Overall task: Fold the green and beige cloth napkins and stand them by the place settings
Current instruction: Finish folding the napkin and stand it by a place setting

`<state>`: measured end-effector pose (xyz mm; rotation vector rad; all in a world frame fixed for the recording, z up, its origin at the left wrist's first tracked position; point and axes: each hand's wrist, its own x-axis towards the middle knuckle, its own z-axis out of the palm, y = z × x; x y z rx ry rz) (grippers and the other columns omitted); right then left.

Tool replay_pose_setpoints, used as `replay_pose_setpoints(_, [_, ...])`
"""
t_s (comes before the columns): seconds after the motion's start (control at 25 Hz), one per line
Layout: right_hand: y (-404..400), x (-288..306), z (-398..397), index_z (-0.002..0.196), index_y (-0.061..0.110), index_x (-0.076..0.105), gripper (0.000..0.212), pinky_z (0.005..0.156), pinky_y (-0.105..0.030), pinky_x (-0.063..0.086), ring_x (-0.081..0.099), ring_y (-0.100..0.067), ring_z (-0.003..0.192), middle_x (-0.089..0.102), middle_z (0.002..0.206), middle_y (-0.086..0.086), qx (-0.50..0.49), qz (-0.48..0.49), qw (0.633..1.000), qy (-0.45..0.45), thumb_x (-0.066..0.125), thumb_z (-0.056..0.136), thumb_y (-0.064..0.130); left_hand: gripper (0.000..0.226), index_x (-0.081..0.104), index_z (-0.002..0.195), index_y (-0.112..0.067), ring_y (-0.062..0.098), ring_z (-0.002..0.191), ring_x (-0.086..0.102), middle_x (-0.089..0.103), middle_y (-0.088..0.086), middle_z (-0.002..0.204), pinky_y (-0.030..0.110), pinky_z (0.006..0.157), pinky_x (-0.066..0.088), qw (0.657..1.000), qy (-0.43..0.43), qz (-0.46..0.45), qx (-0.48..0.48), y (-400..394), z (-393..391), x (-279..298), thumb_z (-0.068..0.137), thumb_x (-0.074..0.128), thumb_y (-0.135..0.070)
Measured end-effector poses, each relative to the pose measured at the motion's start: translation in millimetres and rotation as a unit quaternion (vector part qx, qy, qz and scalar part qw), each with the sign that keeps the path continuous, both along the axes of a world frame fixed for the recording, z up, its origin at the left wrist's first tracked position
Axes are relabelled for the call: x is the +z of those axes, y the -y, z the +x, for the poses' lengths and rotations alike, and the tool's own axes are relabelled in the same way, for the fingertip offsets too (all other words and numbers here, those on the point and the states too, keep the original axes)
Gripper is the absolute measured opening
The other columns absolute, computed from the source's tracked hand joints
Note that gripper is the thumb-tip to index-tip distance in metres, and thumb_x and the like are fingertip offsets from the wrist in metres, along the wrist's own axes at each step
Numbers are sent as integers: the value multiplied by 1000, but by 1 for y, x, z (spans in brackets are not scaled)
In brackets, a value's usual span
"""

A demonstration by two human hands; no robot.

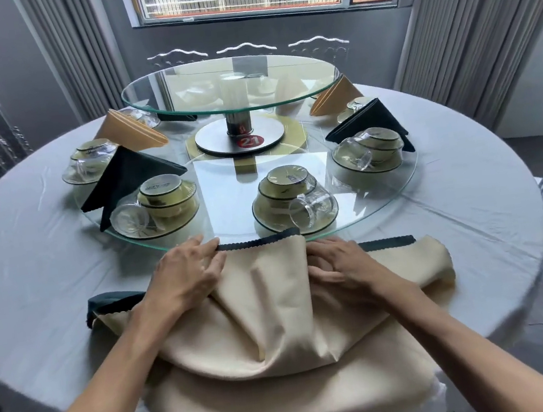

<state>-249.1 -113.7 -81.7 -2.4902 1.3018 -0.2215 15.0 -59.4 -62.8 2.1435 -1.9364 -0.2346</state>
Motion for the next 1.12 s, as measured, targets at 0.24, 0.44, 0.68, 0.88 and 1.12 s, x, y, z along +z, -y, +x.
replay_pose_setpoints(0.24, [-6, -3, 11, 114, 28, 63, 48, 90, -28, 44, 59, -1, 102, 66, 110, 15, -17, 76, 980, 182, 62, 79, 60, 46, 52, 139, -26, 21, 141, 37, 44, 5, 151, 34, 110, 29, 1000, -1, 3, 4, 6, 8, -6, 101, 41, -47])
replay_pose_setpoints(0.44, [-14, 10, -16, 75, 15, 51, 22, 57, -27, 31, 37, -2, 61, 39, 66, 15, 15, 65, 968, 242, 64, 92, 20, 60, 45, 146, -24, 18, 140, 39, 40, -3, 155, 35, 112, 31, 1000, -18, -7, -9, -5, 21, -7, 96, 41, -58])
replay_pose_setpoints(0.68, [-25, 45, -77, 73, 20, 59, 21, 54, -24, 33, 43, -4, 60, 48, 62, 10, -55, 63, 971, 223, 66, 91, 11, 87, 56, 134, -27, 15, 118, 53, 62, -9, 121, 33, 94, 43, 999, -36, 5, 8, -70, 34, -24, 66, 52, -82])
replay_pose_setpoints(0.88, [-45, 54, -102, 65, 22, 51, 33, 49, -20, 27, 35, -2, 53, 39, 56, 12, -56, 57, 981, 174, 61, 95, 13, 13, 71, 84, -30, 5, 76, 62, 67, -16, 78, 19, 69, 44, 985, -156, -67, -43, -83, 35, -19, 81, 77, -41])
replay_pose_setpoints(1.12, [-31, 113, -84, 68, 10, 56, 25, 52, -15, 31, 37, 3, 57, 40, 63, 15, -82, -104, 949, 287, 62, 93, 7, 11, 73, 91, -26, 6, 76, 65, 71, -10, 83, 25, 69, 49, 949, -205, -239, -21, -52, 37, 48, 87, 72, -16])
